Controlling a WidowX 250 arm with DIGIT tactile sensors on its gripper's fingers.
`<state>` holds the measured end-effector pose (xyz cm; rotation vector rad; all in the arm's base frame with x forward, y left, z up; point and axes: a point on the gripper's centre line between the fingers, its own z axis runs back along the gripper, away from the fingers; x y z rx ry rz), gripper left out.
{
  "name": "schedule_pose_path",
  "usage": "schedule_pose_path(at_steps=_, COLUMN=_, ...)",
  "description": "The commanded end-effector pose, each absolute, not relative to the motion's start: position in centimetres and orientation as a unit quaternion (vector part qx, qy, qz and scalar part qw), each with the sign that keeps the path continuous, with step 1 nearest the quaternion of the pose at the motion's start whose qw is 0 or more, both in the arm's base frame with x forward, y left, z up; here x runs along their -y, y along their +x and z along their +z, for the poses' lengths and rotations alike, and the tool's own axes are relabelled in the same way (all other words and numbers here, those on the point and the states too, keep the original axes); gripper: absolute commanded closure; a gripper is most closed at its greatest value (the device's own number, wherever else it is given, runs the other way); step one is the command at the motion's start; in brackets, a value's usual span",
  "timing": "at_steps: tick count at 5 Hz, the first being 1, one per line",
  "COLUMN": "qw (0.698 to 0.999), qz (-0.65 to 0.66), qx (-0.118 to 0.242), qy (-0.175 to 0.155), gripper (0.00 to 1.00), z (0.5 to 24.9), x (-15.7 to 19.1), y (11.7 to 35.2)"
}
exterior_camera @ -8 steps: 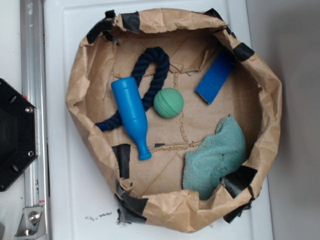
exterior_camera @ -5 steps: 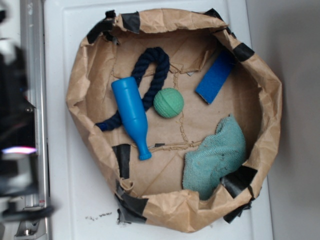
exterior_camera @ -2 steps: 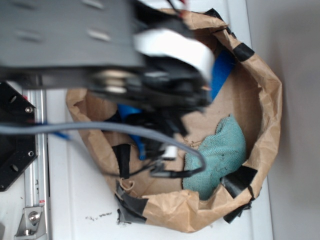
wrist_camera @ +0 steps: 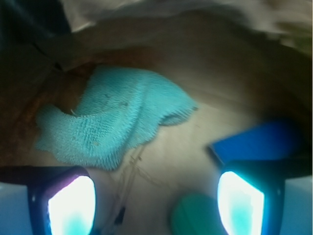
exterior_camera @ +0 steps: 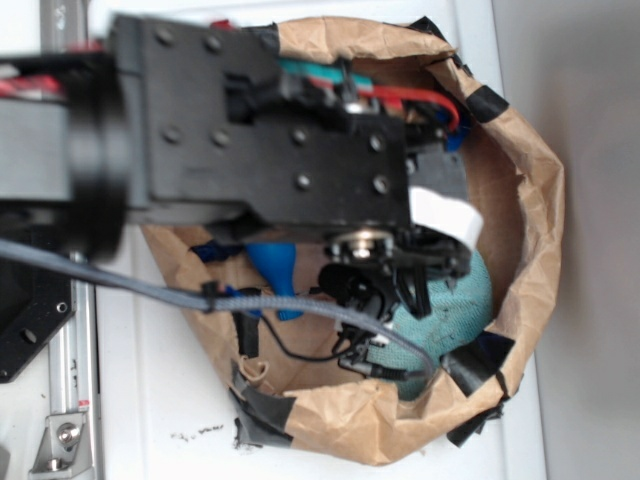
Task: Grab the blue cloth.
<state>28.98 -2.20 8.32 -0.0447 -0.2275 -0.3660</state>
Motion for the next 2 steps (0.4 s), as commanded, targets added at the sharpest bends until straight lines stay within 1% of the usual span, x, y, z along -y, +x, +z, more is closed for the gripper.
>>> schedule_pose_path(at_steps=1, qw=0.951, qz=-0.276, qx=0.121, qy=-0.073, gripper=0.0, z=5.6, x=6.2, y=30.0)
schedule_pose_path(at_steps=2, qw=0.927, qz=-0.342, qx=0.124, qy=-0.089, gripper=0.0, z=4.4, x=8.1, y=29.4)
